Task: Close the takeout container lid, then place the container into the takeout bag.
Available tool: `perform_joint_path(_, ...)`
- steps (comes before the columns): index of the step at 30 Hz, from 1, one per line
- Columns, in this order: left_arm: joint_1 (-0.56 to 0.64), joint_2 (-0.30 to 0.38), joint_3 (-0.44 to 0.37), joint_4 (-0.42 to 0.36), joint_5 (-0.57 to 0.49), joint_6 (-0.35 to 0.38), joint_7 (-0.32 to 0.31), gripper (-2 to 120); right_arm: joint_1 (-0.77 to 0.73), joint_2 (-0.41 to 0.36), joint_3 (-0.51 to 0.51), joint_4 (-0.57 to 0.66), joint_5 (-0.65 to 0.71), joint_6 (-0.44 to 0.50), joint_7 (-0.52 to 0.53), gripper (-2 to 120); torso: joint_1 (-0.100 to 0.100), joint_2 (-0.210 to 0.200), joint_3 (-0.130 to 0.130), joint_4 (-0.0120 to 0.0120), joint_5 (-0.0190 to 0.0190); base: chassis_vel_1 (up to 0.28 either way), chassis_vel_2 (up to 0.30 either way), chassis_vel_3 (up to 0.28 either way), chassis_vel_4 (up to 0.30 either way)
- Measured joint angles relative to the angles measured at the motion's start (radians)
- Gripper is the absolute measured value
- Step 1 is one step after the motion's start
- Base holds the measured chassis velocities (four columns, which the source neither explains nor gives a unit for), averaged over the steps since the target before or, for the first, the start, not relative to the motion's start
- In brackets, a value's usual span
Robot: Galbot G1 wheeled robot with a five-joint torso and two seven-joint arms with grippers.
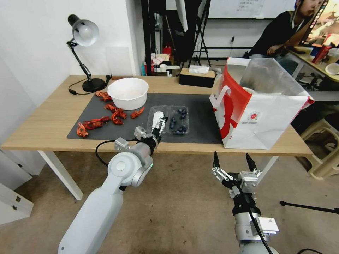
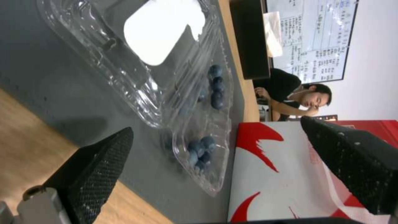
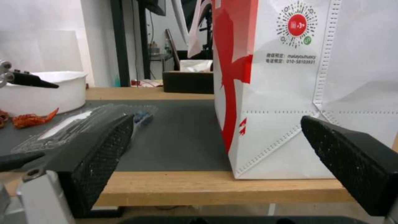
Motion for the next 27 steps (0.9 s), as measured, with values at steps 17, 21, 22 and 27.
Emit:
perform_joint_path(17,-0.043,-0.001,0.017,0.066,0.057,-0.017,0.026,100,0.001,0.003,0.007,0.002,0.001,0.001,0.002,100,0.000,0.000,0.000,0.0000,0.0000,0.000,0.000,0.000,0.000)
perform_joint_path(21,-0.031,0.015,0.044,0.066,0.170,-0.033,0.092,100,0.000,0.005,0.004,0.002,0.000,0.002,0.003,100,0.000,0.000,0.000,0.0000,-0.0001,0.000,0.000,0.000,0.000)
perform_joint_path(22,-0.024,0.021,0.057,0.064,0.223,-0.042,0.123,100,-0.001,0.006,0.003,0.001,-0.001,0.002,0.003,100,0.000,0.000,0.000,0.0000,0.0000,0.000,0.000,0.000,0.000)
perform_joint_path(27,-0.012,0.035,0.085,0.055,0.337,-0.062,0.190,100,-0.002,0.008,0.000,-0.001,-0.006,0.005,0.002,100,0.000,0.000,0.000,0.0000,0.0000,0.000,0.000,0.000,0.000)
